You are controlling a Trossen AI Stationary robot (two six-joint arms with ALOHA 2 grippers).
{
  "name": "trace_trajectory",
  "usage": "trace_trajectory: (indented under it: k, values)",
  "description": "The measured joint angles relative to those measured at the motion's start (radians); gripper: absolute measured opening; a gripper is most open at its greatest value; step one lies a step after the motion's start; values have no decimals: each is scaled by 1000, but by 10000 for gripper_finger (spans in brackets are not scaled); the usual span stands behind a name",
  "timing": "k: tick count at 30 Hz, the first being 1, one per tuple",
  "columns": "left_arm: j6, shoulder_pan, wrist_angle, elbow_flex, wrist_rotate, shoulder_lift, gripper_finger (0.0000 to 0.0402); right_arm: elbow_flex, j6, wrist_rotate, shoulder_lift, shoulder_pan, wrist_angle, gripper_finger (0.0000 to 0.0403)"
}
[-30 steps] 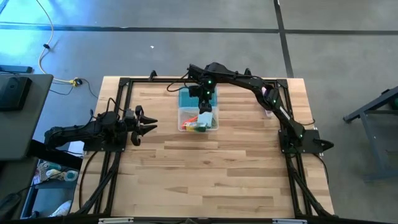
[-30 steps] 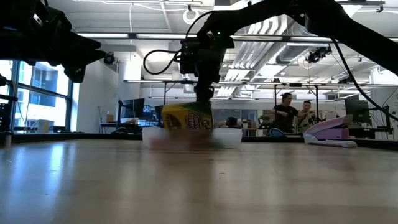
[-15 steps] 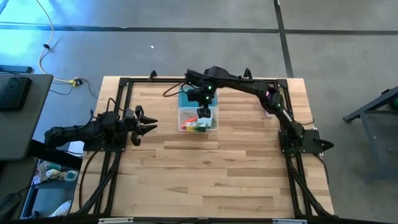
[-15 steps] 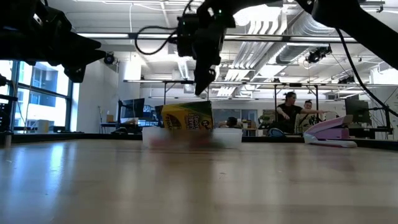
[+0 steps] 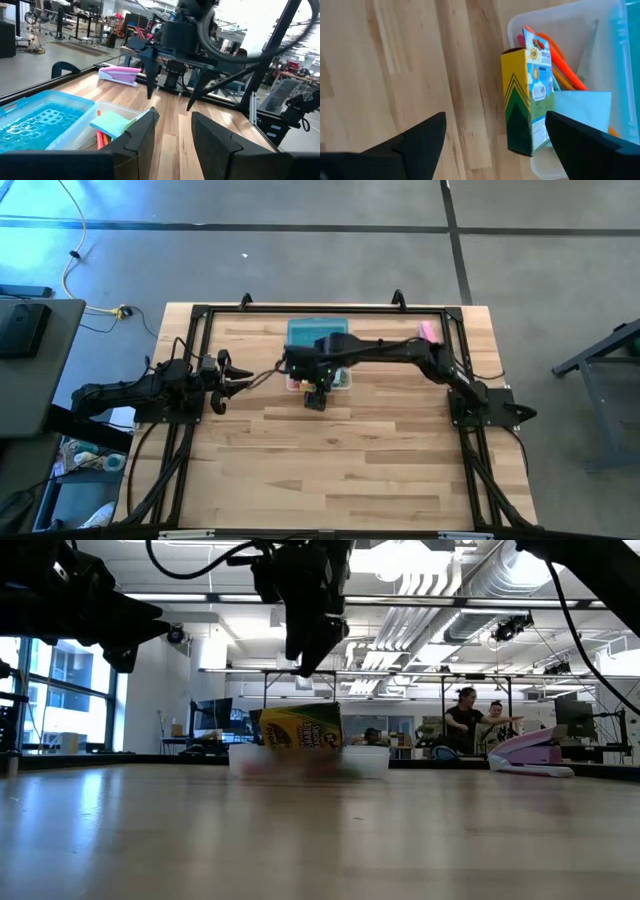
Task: Pack school essentials
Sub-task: Put the crayon box into the blue supply box
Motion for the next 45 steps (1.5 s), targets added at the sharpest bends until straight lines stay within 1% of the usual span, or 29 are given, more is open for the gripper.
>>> trace_trajectory:
  k: [3, 7, 10, 16, 21, 23, 26, 28, 31, 33, 35, 38, 41, 45]
  values:
    - [0, 0, 0, 0, 0, 0, 117, 0, 47, 54, 0, 31, -11, 308]
    - [0, 0, 0, 0, 0, 0, 117, 0, 140, 98, 0, 47, -21, 262]
    - [0, 0, 0, 0, 0, 0, 117, 0, 204, 90, 12, 50, 0, 217]
    - [0, 0, 0, 0, 0, 0, 117, -1, 248, 16, 51, 66, 5, 112]
    - [0, 0, 0, 0, -3, 0, 117, -1, 278, 29, 63, 81, 8, 31]
    - [0, 0, 0, 0, -4, 0, 117, -1, 298, 49, 65, 76, 13, 9]
    - [0, 0, 0, 0, -4, 0, 117, -1, 329, 71, 71, 61, 8, 9]
    - [0, 0, 0, 0, -4, 0, 117, 0, 334, 53, 77, 52, 8, 11]
    - [0, 0, -1, 0, -4, 0, 117, 0, 335, 15, 95, 46, -3, 3]
    - [3, 0, 0, 0, -6, 0, 117, -1, 336, 12, 105, 53, 3, 3]
    - [40, 0, 3, 0, -18, 0, 117, -1, 347, 11, 111, 57, 2, 3]
    - [82, 0, 2, 0, -27, 0, 117, -1, 359, 45, 113, 58, -3, 1]
    - [87, 0, 1, 0, -27, 0, 117, -1, 359, 90, 113, 49, -4, 1]
    - [87, 0, 1, 0, -27, 0, 117, 0, 359, 99, 117, 29, -13, 0]
